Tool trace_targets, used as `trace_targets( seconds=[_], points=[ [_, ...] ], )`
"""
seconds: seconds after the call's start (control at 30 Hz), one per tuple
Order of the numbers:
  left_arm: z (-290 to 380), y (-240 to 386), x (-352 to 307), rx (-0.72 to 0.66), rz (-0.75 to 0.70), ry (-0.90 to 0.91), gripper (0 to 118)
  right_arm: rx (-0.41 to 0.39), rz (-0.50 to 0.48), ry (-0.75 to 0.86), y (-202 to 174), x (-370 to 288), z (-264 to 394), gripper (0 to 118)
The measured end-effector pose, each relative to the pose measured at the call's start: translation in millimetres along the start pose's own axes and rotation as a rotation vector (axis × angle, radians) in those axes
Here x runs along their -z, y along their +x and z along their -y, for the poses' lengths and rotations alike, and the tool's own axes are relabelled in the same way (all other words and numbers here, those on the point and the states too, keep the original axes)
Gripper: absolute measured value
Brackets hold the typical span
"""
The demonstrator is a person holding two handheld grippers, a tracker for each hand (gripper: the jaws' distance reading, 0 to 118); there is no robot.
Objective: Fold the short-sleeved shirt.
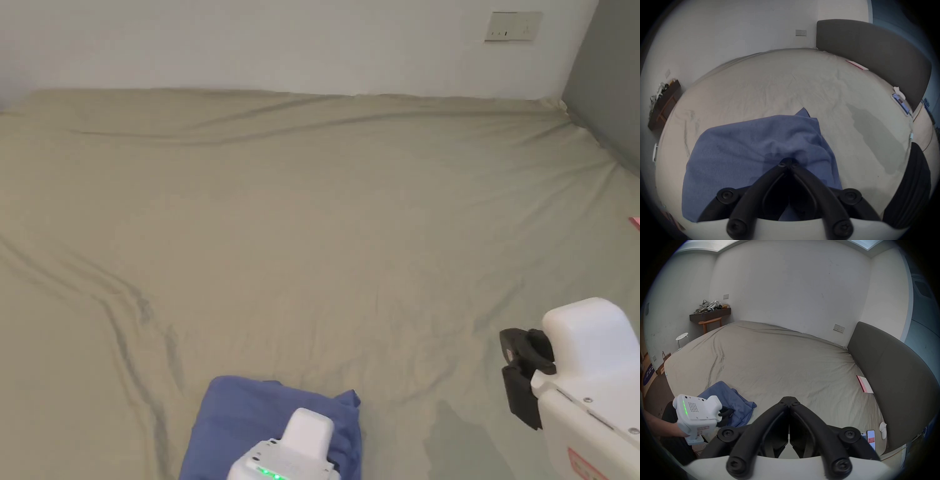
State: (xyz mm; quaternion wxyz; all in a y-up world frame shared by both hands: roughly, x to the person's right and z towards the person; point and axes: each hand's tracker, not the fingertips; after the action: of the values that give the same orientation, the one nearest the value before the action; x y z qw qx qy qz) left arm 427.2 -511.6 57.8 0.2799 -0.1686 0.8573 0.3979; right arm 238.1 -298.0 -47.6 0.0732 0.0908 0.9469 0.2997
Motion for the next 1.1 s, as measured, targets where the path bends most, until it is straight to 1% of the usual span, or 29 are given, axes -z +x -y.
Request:
trace_targets(
  seconds=[0.1, 0.17, 0.23, 0.3, 0.4, 0.43, 0.47, 0.57, 0.63, 0.73, 0.8, 0.87, 0.93, 0.97, 1.03, 1.07, 1.1],
  points=[
    [-4.2, 17.8, -1.4, 0.002, -0.076, 0.000, 0, 0.000, 0.002, -0.004, 1.5, 0.5, 0.7, 2],
    [-3.9, 23.4, -5.3, 0.000, -0.057, 0.004, 0, 0.003, 0.004, -0.003, 2.1, 1.7, 0.3, 2],
    [-3.6, 28.9, -11.8, -0.036, -0.012, 0.013, 0, 0.007, 0.002, -0.002, 2.4, 4.7, -1.1, 2],
    [-3.0, 29.6, -18.3, -0.054, 0.075, 0.008, 0, 0.012, -0.005, 0.000, 0.7, 8.5, -3.3, 2],
    [-1.1, 24.5, -31.0, -0.134, 0.369, -0.042, 0, 0.011, -0.023, 0.006, -4.9, 17.4, -7.8, 2],
    [-0.4, 20.8, -34.1, -0.155, 0.449, -0.058, 0, 0.009, -0.029, 0.008, -7.5, 20.4, -9.6, 2],
    [1.4, 16.6, -40.3, -0.179, 0.479, -0.055, 0, 0.009, -0.035, 0.011, -10.7, 24.1, -11.7, 2],
    [5.1, -17.4, -62.1, -0.238, 0.456, 0.045, 0, 0.028, -0.080, 0.014, -22.3, 37.6, -16.2, 2],
    [4.4, -53.3, -74.3, -0.300, 0.400, 0.103, 0, 0.044, -0.152, 0.006, -33.5, 51.0, -15.2, 2],
    [4.9, -111.5, -87.7, -0.352, 0.252, 0.196, 0, 0.059, -0.276, -0.053, -60.3, 81.5, -4.1, 2],
    [9.6, -148.8, -89.6, -0.373, 0.180, 0.222, 0, 0.052, -0.356, -0.149, -85.8, 111.4, 14.0, 2],
    [15.1, -177.9, -86.3, -0.416, 0.156, 0.190, 0, 0.024, -0.443, -0.255, -111.3, 141.7, 39.5, 2],
    [22.4, -200.1, -81.7, -0.454, 0.162, 0.172, 0, 0.024, -0.501, -0.410, -132.1, 168.1, 64.8, 2],
    [26.6, -208.8, -78.3, -0.483, 0.184, 0.154, 0, 0.019, -0.525, -0.470, -140.3, 178.8, 78.5, 2],
    [31.5, -223.5, -70.1, -0.533, 0.221, 0.112, 0, -0.031, -0.505, -0.540, -152.3, 191.8, 98.4, 2],
    [33.8, -230.5, -65.2, -0.568, 0.255, 0.094, 8, -0.048, -0.495, -0.498, -153.3, 192.3, 102.5, 1],
    [36.6, -236.3, -60.4, -0.597, 0.293, 0.079, 22, -0.036, -0.502, -0.469, -150.4, 190.3, 100.8, 1]
  ],
)
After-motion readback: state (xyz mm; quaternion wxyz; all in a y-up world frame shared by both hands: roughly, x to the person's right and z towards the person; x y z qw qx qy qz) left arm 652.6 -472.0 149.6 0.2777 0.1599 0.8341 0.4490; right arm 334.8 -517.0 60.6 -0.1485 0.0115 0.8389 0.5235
